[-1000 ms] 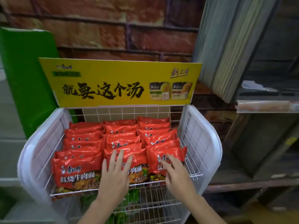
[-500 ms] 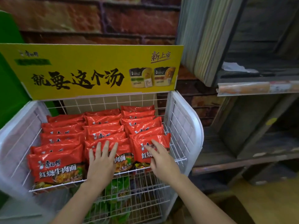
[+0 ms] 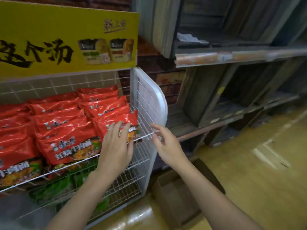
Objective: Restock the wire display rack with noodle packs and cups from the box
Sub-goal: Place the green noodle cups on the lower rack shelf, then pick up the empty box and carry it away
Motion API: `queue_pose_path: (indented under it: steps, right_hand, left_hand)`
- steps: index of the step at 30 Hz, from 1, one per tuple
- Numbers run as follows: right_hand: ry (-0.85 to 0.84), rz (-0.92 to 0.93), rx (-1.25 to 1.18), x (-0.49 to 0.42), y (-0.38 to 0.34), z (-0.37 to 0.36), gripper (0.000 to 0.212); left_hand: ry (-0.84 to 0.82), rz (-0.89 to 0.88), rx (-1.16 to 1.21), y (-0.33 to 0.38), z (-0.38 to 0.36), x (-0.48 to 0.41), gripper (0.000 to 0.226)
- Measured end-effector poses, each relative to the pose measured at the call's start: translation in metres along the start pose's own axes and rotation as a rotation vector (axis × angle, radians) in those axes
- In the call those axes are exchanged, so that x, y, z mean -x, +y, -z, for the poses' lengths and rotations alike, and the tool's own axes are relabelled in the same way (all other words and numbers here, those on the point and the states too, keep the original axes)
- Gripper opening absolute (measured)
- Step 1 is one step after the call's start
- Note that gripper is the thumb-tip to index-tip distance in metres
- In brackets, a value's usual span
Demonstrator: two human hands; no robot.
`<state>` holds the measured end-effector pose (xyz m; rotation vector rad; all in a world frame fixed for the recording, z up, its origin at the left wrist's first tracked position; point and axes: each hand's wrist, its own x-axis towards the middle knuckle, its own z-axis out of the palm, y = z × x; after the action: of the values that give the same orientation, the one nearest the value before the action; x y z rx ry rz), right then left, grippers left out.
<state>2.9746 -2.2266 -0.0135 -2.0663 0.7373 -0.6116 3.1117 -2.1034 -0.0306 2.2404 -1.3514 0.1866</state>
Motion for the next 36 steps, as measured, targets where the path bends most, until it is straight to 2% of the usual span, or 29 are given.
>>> queue_pose_path:
  steps: [11,18,21,28,33,36]
  right_hand:
    - [0.266,-0.267,-0.107,0.053,0.109,0.13,0.032]
    - [0.402,-0.426,-0.1,0.07,0.217,0.212,0.03]
    - [0.446,-0.505,-0.137,0.076,0.253,0.226,0.029]
    - [0.602,-0.766,-0.281,0.095,0.352,0.2,0.033]
    - [0.706,-0.882,-0.316,0.1,0.434,0.147,0.037]
    - [0.77,-0.928,-0.308,0.105,0.508,0.094,0.039]
  left_hand:
    - [-0.164,-0.294,0.166,0.159,-0.1,-0.04,0.048]
    - [-0.284,-0.348,0.256,0.267,-0.192,-0.07,0.046]
    - [-0.347,-0.336,0.275,0.287,-0.229,-0.08,0.045]
    - [-0.593,-0.221,0.269,0.292,-0.342,-0.081,0.045]
    - [-0.716,-0.127,0.26,0.257,-0.442,-0.082,0.044]
    - [-0.761,-0.136,0.247,0.219,-0.528,-0.072,0.045]
